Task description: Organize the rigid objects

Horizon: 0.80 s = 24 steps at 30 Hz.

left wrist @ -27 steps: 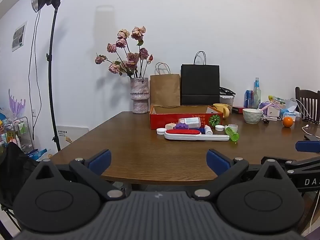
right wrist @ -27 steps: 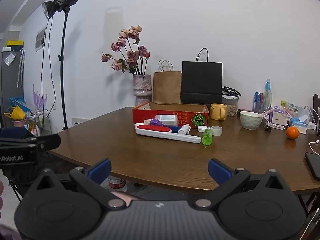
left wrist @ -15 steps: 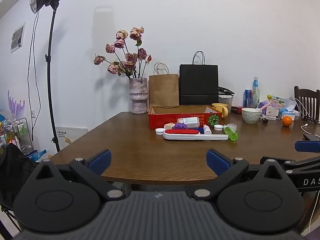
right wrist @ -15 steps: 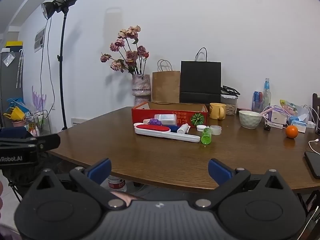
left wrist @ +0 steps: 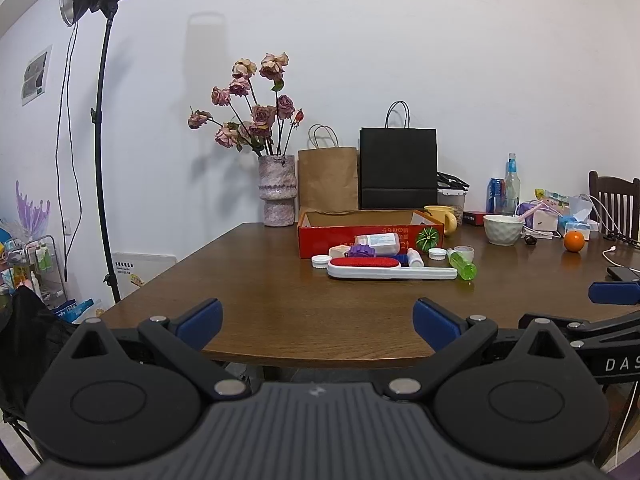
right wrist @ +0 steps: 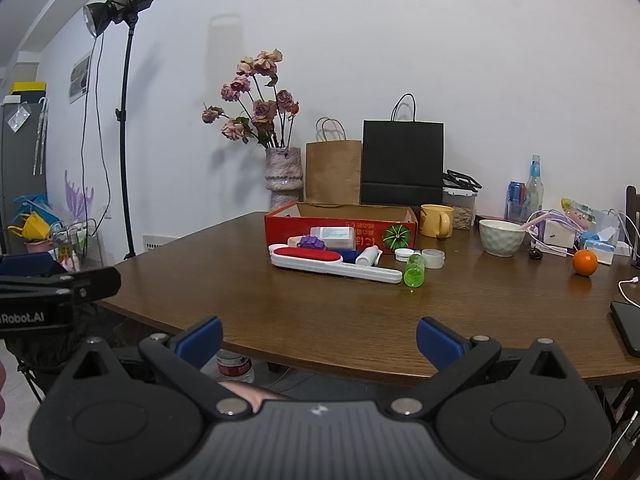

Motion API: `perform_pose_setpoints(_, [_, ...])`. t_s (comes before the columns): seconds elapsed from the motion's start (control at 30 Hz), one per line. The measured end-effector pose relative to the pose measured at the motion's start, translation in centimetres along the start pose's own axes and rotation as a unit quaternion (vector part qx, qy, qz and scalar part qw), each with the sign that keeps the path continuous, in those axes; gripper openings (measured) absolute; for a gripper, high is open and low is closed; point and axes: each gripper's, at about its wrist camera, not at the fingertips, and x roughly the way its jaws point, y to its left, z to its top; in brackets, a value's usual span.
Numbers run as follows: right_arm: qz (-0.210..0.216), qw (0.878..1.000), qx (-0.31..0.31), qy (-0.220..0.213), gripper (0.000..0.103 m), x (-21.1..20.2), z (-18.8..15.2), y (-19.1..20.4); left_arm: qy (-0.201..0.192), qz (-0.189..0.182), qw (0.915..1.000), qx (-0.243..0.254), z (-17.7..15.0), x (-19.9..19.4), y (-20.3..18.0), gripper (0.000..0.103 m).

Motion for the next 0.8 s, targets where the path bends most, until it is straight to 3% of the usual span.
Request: perform_pose_setpoints(0.8, [-0.006,1.0,0.0,-0.007,0.103,-0.21,0.03,-0.35,-0.005,-0.005,1.0,0.004,-0.21,0.02,0.22,0.103])
